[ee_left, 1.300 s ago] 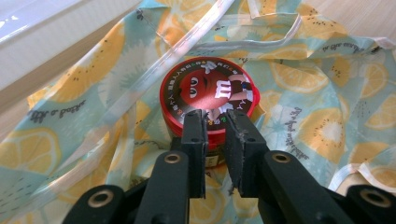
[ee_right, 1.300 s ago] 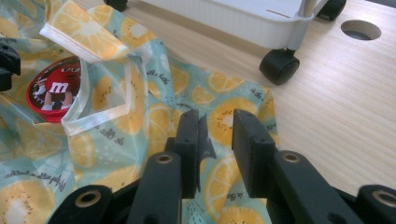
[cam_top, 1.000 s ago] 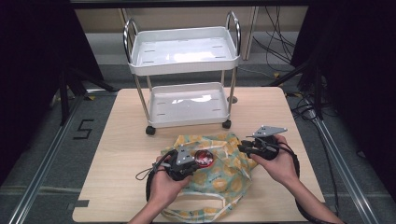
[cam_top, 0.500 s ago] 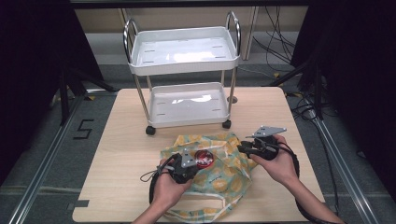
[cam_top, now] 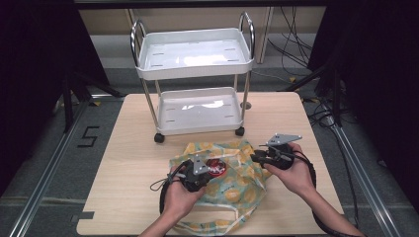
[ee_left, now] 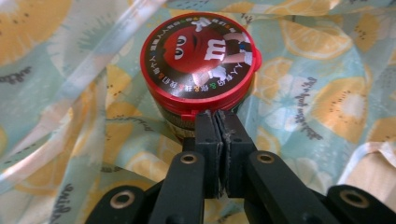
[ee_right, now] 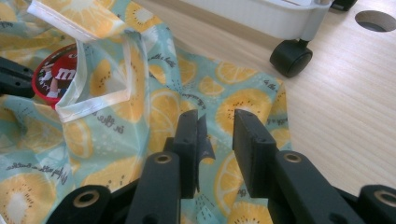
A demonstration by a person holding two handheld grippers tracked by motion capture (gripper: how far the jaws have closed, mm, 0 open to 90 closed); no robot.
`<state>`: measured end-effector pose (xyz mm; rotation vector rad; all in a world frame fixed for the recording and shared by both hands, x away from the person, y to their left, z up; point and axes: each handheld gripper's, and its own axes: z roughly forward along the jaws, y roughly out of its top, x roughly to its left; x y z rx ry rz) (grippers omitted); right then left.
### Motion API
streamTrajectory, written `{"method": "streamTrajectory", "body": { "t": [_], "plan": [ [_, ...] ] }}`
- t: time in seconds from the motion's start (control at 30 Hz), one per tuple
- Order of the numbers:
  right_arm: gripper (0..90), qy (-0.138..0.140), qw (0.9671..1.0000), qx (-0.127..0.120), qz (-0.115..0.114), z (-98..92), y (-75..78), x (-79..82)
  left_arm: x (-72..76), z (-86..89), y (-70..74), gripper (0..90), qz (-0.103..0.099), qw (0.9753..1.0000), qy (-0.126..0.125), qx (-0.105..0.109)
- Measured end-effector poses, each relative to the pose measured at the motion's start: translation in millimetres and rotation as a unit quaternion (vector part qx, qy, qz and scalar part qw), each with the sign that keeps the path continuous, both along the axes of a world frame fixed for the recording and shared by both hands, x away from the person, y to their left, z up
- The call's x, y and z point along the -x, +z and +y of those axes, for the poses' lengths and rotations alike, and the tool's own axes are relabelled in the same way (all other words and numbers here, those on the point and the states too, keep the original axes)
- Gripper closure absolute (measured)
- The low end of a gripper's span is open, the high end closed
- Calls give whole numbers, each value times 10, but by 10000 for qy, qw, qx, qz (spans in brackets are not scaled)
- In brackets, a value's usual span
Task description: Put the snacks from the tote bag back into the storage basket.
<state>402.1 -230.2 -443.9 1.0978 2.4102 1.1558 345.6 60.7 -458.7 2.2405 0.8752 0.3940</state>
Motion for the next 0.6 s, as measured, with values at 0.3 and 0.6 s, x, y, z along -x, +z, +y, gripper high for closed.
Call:
{"method": "streamTrajectory", "body": {
  "t": [0.3,0.6],
  "plan": [
    [723,35,10000,-17,-23,17,-12,-4,-136,76,24,871,-61,9997,213,-68],
    [723,55,10000,18,-24,20,-18,-10,-231,103,3,862,-13,9992,402,17]
  ]
}}
